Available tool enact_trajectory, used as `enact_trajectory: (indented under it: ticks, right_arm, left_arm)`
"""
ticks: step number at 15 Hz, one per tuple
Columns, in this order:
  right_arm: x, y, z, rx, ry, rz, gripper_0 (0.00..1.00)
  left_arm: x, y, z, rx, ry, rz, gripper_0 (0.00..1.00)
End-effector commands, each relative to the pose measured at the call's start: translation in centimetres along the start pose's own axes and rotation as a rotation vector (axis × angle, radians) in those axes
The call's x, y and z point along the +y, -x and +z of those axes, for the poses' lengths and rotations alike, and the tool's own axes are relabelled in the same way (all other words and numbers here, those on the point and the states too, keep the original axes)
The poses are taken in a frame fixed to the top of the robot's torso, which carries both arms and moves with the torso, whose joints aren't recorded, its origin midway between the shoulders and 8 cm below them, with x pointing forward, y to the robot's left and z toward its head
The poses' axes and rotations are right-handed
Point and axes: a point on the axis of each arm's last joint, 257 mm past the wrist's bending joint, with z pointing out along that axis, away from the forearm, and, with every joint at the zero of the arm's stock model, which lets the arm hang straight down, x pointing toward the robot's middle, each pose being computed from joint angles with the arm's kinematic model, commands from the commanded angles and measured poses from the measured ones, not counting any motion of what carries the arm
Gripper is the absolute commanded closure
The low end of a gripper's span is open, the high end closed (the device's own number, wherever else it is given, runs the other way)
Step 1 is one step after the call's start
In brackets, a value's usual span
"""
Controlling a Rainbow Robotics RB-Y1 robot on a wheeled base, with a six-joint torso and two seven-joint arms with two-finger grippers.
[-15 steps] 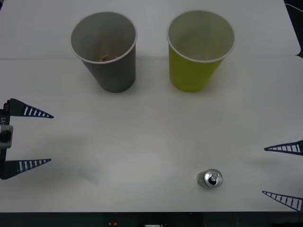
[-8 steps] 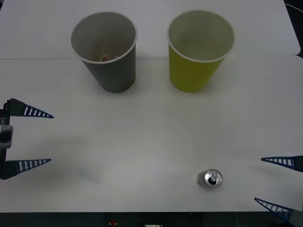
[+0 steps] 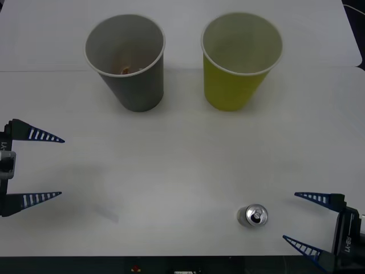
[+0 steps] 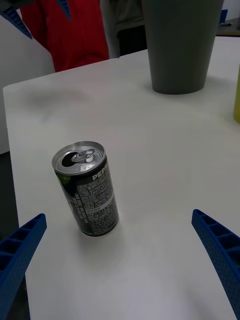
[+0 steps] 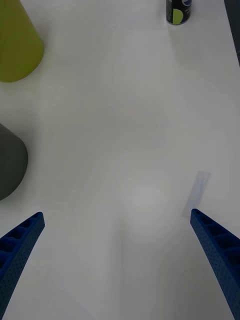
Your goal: Put the can into the green bin and the plastic bottle into the gray bin
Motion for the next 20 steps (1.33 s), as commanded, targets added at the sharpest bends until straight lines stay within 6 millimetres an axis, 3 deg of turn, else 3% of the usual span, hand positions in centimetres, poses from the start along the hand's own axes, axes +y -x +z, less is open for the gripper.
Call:
enact_trajectory:
  ticks: [1,8,17,20]
  right_arm:
    - [0.3,-0.7,1.6,-0.017,0.006,0.013,0.00]
    - [2.7,-1.9,5.0,-0.042,0.052,0.051,0.00]
    - [3.0,-2.5,9.5,-0.068,0.071,0.006,0.00]
    - [3.0,-2.4,9.7,-0.071,0.074,-0.010,0.00]
  left_arm:
    - [0.0,0.0,0.0,0.000,0.000,0.000,0.00]
    - [0.0,0.0,0.0,0.000,0.000,0.000,0.00]
    - [0.0,0.0,0.0,0.000,0.000,0.000,0.00]
    - [0.0,0.0,0.0,0.000,0.000,0.000,0.00]
